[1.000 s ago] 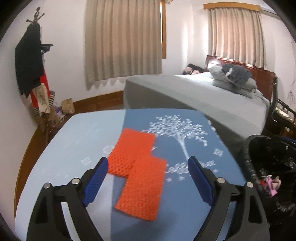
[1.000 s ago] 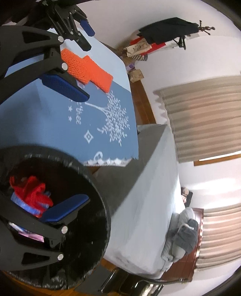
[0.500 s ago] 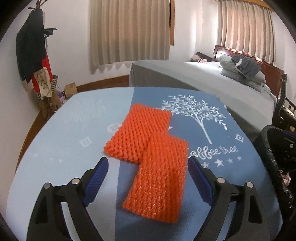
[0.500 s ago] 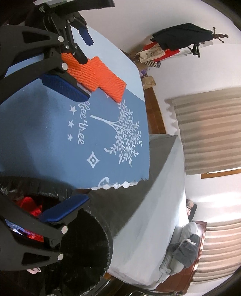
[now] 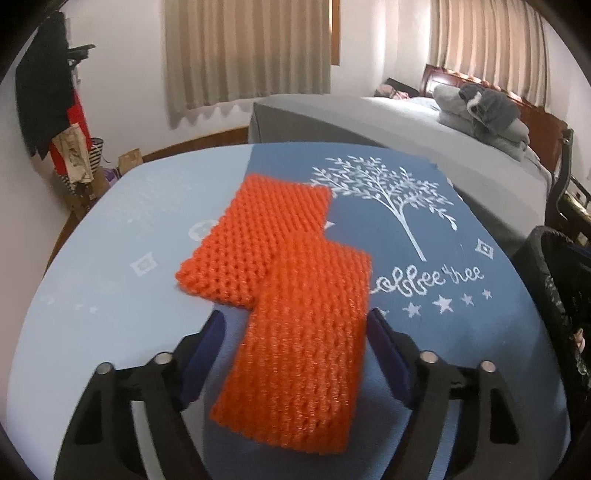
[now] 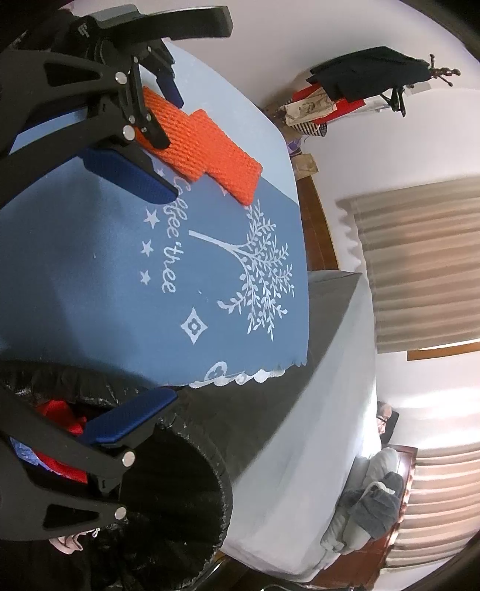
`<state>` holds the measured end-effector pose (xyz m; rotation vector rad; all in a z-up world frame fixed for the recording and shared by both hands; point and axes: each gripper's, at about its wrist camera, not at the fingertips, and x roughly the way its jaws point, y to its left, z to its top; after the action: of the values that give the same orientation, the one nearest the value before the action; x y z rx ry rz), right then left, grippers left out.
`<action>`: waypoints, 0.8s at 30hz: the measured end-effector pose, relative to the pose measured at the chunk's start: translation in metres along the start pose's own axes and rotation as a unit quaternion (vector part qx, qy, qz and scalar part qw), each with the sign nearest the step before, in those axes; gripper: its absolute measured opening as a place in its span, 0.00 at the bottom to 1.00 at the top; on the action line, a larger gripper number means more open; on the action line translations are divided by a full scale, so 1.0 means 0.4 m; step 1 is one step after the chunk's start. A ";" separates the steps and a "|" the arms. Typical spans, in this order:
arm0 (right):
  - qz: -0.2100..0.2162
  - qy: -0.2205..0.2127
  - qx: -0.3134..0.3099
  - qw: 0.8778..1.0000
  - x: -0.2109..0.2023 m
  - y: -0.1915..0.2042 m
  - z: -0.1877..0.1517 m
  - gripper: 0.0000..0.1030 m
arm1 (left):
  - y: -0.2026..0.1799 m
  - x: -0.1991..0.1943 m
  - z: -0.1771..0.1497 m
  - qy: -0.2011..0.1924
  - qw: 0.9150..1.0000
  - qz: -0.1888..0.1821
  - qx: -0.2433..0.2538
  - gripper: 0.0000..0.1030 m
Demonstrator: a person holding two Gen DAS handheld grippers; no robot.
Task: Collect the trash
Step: 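Grasp one end of the orange knit strip with the left tool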
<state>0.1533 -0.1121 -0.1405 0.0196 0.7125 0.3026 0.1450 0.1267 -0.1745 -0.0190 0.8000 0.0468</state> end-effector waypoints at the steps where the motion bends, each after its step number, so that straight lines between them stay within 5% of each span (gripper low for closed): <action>1: 0.000 0.000 0.000 1.000 -0.001 0.000 0.000 0.94 | -0.002 0.002 0.000 0.003 1.000 -0.001 0.003 0.64; 9: -0.001 -0.007 0.000 1.000 -0.013 -0.001 0.007 0.94 | -0.016 0.001 -0.003 0.009 0.999 -0.028 0.012 0.24; 24: 0.000 0.003 -0.013 1.000 0.002 0.022 0.004 0.94 | 0.022 -0.093 0.021 -0.041 0.998 -0.038 -0.022 0.20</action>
<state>0.1527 -0.1033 -0.1388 -0.0065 0.7151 0.3126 0.1246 0.1347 -0.1419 -0.0897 0.7163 -0.0073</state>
